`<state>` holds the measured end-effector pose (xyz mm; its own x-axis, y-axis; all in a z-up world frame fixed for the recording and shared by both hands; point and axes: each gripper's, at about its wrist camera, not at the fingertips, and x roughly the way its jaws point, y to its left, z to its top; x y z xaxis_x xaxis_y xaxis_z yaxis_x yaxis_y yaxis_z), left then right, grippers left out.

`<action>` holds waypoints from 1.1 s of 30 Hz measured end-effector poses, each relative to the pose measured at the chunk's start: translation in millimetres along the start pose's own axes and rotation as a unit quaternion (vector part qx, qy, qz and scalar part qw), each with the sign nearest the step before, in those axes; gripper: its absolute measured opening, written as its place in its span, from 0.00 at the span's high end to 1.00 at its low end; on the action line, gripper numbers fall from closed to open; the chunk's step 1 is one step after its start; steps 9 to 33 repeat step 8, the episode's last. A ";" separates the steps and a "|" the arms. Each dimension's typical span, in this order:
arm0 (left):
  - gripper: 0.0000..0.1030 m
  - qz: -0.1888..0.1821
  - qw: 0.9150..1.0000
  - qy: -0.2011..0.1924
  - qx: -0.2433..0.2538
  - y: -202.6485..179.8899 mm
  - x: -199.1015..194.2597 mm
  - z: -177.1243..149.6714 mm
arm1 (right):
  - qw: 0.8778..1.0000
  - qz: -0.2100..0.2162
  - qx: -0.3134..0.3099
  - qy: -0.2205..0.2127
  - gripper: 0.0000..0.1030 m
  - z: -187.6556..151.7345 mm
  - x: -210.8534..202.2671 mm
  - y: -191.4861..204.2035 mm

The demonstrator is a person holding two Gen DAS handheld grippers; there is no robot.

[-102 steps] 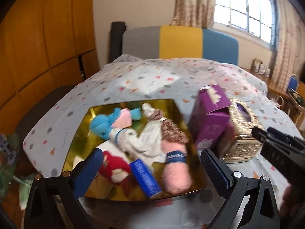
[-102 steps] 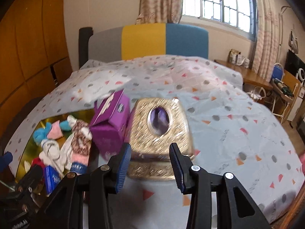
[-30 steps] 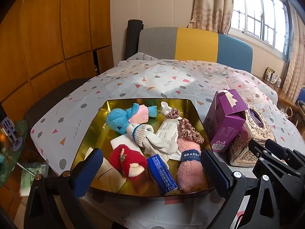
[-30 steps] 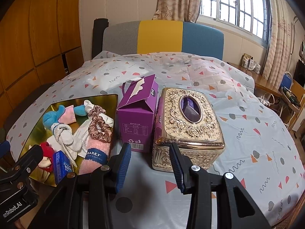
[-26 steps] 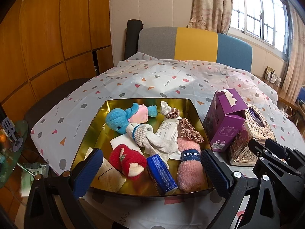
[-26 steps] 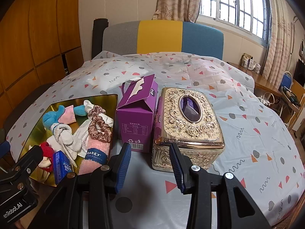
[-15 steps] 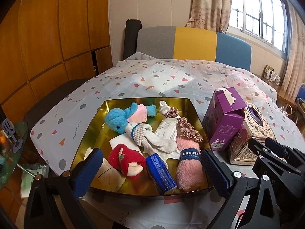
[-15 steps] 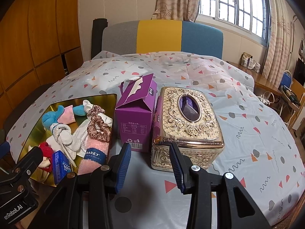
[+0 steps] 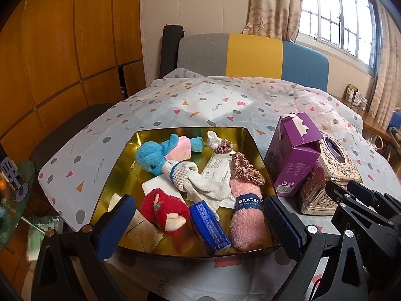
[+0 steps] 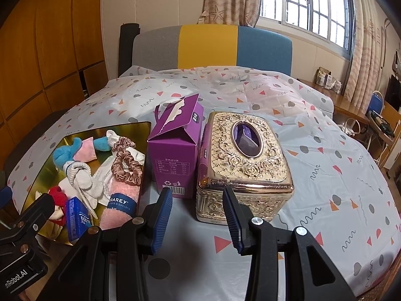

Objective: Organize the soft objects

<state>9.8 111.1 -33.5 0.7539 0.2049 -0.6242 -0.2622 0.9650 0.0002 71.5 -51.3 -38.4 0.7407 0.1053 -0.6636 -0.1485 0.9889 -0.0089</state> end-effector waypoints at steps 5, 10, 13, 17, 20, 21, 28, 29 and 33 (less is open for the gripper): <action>0.05 -0.002 1.000 -0.012 0.009 -0.5 -2.6 0.0 | 1.000 0.000 0.002 0.002 0.59 -0.7 1.1 -1.4; 0.04 -0.005 1.000 -0.004 0.003 2.1 0.0 1.5 | 1.000 0.000 0.004 0.001 0.59 -0.6 1.2 -3.0; 0.04 -0.005 1.000 -0.004 0.003 2.1 0.0 1.5 | 1.000 0.000 0.004 0.001 0.59 -0.6 1.2 -3.0; 0.04 -0.005 1.000 -0.004 0.003 2.1 0.0 1.5 | 1.000 0.000 0.004 0.001 0.59 -0.6 1.2 -3.0; 0.04 -0.005 1.000 -0.004 0.003 2.1 0.0 1.5 | 1.000 0.000 0.004 0.001 0.59 -0.6 1.2 -3.0; 0.04 -0.005 1.000 -0.004 0.003 2.1 0.0 1.5 | 1.000 0.000 0.004 0.001 0.59 -0.6 1.2 -3.0; 0.04 -0.005 1.000 -0.004 0.003 2.1 0.0 1.5 | 1.000 0.000 0.004 0.001 0.59 -0.6 1.2 -3.0; 0.04 -0.005 1.000 -0.004 0.003 2.1 0.0 1.5 | 1.000 0.000 0.004 0.001 0.59 -0.6 1.2 -3.0; 0.04 -0.005 1.000 -0.004 0.003 2.1 0.0 1.5 | 1.000 0.000 0.004 0.001 0.59 -0.6 1.2 -3.0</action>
